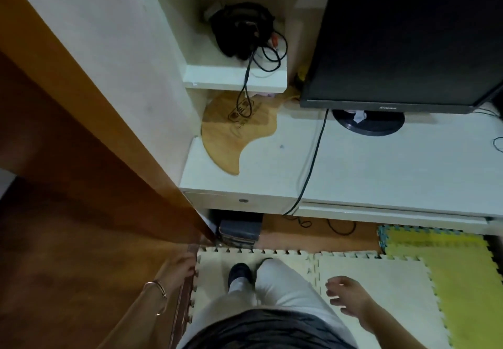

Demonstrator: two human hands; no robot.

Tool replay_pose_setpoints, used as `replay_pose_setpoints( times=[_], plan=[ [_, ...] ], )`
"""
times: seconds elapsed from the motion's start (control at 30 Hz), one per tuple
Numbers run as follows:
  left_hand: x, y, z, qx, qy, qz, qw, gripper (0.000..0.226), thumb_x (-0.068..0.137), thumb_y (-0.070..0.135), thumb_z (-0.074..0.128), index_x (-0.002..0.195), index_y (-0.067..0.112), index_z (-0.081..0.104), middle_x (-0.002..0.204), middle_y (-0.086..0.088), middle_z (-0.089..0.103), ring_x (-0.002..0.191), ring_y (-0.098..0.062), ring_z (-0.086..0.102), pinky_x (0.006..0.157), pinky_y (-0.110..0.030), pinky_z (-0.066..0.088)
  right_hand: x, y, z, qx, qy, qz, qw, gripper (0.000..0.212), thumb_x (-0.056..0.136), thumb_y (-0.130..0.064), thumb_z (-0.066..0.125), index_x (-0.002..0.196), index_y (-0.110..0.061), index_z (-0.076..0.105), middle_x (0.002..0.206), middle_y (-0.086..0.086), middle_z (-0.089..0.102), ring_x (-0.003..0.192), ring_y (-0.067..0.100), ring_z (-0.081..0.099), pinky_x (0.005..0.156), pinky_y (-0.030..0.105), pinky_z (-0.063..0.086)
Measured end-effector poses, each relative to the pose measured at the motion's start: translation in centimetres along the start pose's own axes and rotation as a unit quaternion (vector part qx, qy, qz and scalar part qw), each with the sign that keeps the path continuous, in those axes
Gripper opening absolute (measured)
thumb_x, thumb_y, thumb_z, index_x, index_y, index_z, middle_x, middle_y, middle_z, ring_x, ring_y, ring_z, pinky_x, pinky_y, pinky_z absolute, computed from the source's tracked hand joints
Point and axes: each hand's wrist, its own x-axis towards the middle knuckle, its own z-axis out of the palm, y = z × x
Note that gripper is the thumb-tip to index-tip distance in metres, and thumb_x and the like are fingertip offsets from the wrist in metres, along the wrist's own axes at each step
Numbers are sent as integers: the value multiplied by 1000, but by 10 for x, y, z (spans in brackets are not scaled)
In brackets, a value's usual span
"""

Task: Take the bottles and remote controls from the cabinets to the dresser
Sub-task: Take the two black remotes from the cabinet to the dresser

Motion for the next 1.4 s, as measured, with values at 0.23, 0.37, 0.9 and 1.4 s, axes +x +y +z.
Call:
replay_pose_setpoints(
  times=[0.23, 0.37, 0.9, 1.4],
  plan=[
    [-8, 85, 13, 41, 44, 96, 994, 17, 91, 18, 51, 102, 13, 63, 106, -18, 67, 97, -35, 65, 82, -39, 53, -14, -109, -13, -138, -21, -221, 965, 17, 89, -15, 55, 106, -11, 59, 98, 7, 63, 82, 14, 55, 66, 19, 42],
    [-71, 204, 11, 5, 34, 278, 960, 14, 92, 18, 51, 103, 24, 58, 106, -1, 64, 83, -11, 68, 77, -15, 50, -79, -216, -30, -101, -32, -453, 885, 19, 90, -13, 55, 91, -31, 59, 87, 7, 67, 76, 7, 66, 75, 24, 50],
    [-303, 481, -61, 35, 354, 793, 494, 28, 71, 48, 49, 98, 48, 54, 112, 35, 57, 103, 23, 50, 86, 4, 36, -362, -436, -134, -3, 272, -899, 343, 20, 79, -36, 53, 98, -36, 58, 97, -25, 64, 96, -10, 60, 85, 3, 42],
    [-441, 648, -105, 114, 513, 740, 420, 44, 89, 18, 48, 132, 12, 43, 141, -6, 43, 132, -18, 37, 101, -19, 25, -575, -542, -169, -49, 438, -874, 203, 34, 88, -18, 53, 121, -12, 59, 124, 4, 59, 117, 18, 53, 93, 20, 36]
  ],
)
